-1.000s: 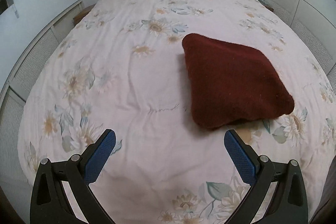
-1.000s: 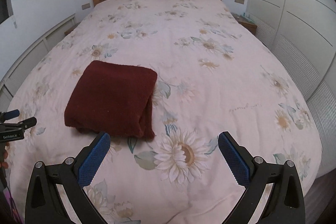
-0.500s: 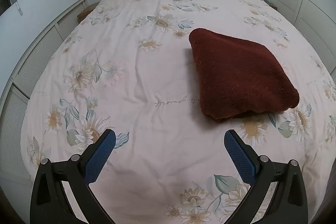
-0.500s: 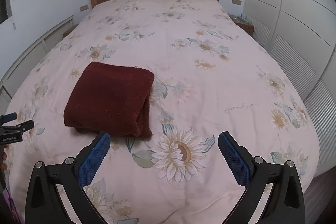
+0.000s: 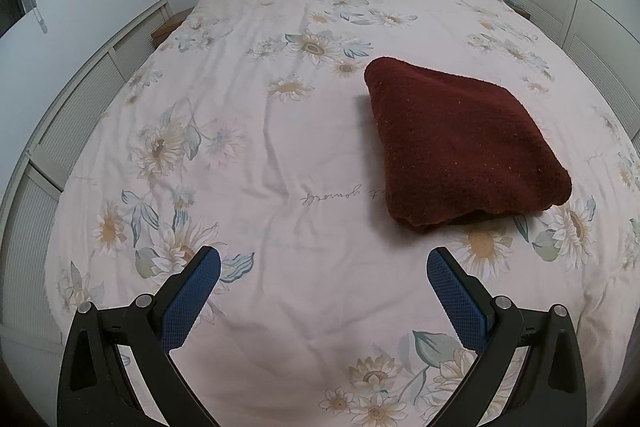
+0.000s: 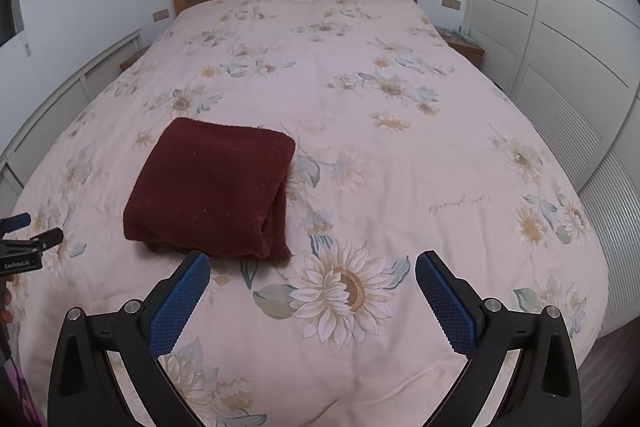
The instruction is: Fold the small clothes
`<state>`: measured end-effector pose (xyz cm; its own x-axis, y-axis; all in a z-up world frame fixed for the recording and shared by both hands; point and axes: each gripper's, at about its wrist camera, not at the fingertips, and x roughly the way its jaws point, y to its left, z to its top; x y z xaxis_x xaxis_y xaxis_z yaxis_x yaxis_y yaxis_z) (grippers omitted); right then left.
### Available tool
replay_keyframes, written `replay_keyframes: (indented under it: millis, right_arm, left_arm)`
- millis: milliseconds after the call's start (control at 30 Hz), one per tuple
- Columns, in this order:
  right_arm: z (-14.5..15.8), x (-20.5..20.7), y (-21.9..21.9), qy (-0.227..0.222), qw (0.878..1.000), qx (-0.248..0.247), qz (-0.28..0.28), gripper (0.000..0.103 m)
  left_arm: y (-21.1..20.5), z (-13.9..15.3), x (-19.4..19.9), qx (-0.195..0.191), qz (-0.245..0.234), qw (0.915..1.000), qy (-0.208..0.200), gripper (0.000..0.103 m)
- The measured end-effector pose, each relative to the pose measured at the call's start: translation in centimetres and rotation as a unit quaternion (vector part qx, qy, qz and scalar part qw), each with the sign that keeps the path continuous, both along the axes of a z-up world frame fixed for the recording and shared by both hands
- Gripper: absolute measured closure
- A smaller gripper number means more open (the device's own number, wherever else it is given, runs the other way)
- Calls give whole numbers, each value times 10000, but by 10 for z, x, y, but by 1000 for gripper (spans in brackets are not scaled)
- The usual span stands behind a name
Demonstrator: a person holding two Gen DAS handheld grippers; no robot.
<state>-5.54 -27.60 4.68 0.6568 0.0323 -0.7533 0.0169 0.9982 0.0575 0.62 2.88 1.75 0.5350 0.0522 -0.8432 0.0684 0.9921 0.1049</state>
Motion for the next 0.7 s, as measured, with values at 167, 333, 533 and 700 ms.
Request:
replay_keyframes:
  millis: [167, 333, 533, 700]
  right_arm:
    - [0, 0, 1, 39, 10000, 6, 17, 1]
    - [-1, 1, 1, 75, 10000, -7, 21, 1]
    - [-3, 2, 2, 128, 9999, -21, 34, 1]
    - [-4, 3, 5, 168, 9998, -101, 93, 1]
  left_arm:
    - [-1, 2, 0, 8, 9, 10000, -19, 1]
    - [-1, 3, 0, 7, -3, 10000, -25, 1]
    - [-2, 3, 0, 43, 24, 10000, -37, 1]
    - [-3, 3, 0, 41, 27, 10000, -29, 1]
